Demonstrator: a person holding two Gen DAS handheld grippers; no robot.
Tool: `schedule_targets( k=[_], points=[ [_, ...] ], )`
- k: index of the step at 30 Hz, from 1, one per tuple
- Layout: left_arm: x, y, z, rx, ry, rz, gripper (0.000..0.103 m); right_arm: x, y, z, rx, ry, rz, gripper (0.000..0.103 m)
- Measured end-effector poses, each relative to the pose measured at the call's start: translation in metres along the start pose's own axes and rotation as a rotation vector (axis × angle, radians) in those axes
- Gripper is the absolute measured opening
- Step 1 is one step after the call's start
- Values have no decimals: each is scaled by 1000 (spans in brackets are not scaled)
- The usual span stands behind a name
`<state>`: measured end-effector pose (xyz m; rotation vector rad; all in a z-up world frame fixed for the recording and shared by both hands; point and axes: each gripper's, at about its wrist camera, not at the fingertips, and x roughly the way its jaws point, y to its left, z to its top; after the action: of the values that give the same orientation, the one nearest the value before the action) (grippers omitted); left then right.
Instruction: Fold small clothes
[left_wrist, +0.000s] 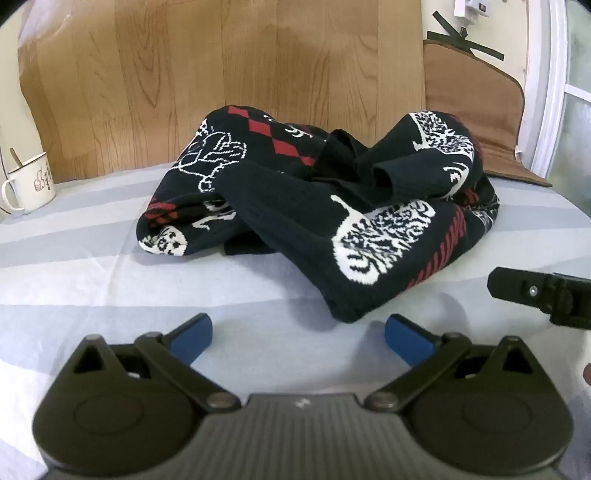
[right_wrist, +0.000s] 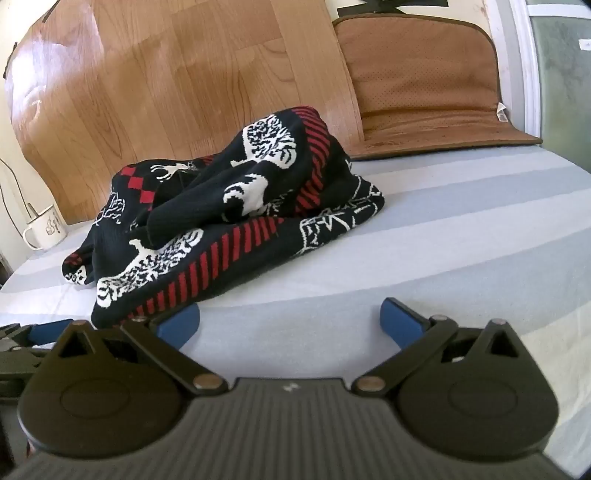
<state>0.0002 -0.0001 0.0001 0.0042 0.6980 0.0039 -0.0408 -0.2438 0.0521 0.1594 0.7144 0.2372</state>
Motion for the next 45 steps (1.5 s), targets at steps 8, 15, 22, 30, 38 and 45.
schedule_targets(
  k=[8,15,22,30,38,45],
  points=[
    [-2,2,1,8,18,-15,103,3,-2,0,17,2,8,103],
    [1,0,-1,12,13,-8,103,-1,-3,0,34,-7,17,103],
    [-2,-1,0,20,11,-3,103,-1,-3,-1,37,-13,15,103],
    [-3,-1,1,18,10,-7,103,-1,-3,-2,34,-15,12,103],
    [-4,0,0,16,9,-8,103,0,-2,-2,27,-15,6,103],
    [-12,22,-1,-84,-30,-81,103,-1,-4,-4,42,-27,15,103]
  ],
)
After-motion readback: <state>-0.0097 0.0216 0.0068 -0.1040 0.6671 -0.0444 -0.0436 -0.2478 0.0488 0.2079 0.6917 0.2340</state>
